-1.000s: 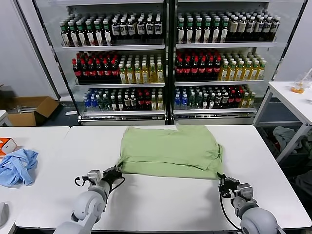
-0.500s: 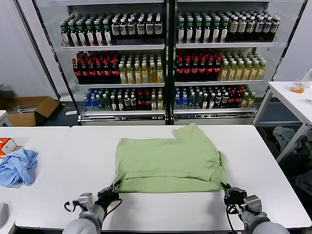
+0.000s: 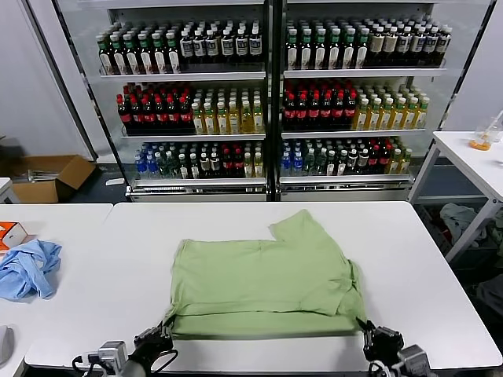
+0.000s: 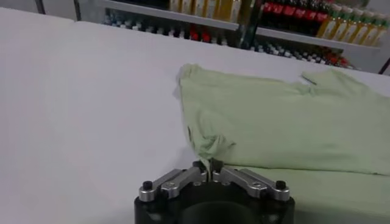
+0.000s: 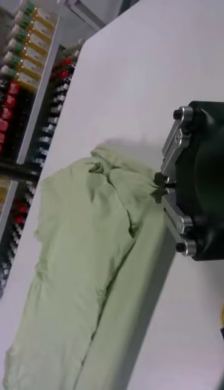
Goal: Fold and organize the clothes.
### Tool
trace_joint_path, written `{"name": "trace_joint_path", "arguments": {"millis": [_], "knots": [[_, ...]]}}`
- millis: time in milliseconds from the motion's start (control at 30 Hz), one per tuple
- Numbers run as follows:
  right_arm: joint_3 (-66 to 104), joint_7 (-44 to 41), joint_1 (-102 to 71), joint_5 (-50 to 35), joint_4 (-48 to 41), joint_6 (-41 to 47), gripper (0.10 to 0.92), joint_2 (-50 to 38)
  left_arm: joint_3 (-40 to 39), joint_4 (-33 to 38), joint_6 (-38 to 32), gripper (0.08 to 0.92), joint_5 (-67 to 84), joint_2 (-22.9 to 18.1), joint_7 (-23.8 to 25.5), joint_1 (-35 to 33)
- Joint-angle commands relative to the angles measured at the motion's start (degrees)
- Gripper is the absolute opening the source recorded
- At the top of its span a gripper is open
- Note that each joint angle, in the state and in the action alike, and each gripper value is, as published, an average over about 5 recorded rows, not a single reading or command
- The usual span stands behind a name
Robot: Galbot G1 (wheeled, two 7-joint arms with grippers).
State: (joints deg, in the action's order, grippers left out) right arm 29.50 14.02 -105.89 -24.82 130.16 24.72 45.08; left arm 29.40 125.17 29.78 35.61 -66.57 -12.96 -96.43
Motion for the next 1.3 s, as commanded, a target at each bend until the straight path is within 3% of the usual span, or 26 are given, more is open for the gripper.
{"name": "trace_joint_path", "arguments": {"millis": [33, 367, 700, 900, 1300], "knots": [[1.3, 0.9, -8.3, 6.1, 5.2, -0.6, 0.138, 1.8, 2.5, 6.1, 1.0, 0.218, -0.1, 1.0, 0.0, -4.6], [3.7, 2.2, 6.0, -4.1, 5.0, -2.8, 0.411, -0.3, 6.4, 2.4, -1.1, 0.495, 6.4, 8.5, -2.3, 6.6], [-7.7, 4.5, 33.7, -14.5, -8.3, 2.1, 0.697, -1.1, -3.2, -10.7, -1.7, 0.785, 5.3, 10.4, -3.7, 24.0], [-17.7, 5.4, 49.6, -16.5, -21.2, 4.9, 0.815, 1.4, -10.6, -21.5, -1.7, 0.822, 4.0, 8.6, -5.1, 34.2], [-28.9, 4.3, 65.4, -17.8, -39.2, 7.7, 0.823, 8.7, -19.5, -37.0, -0.4, 0.823, 2.1, 3.5, -5.1, 47.8]]}}
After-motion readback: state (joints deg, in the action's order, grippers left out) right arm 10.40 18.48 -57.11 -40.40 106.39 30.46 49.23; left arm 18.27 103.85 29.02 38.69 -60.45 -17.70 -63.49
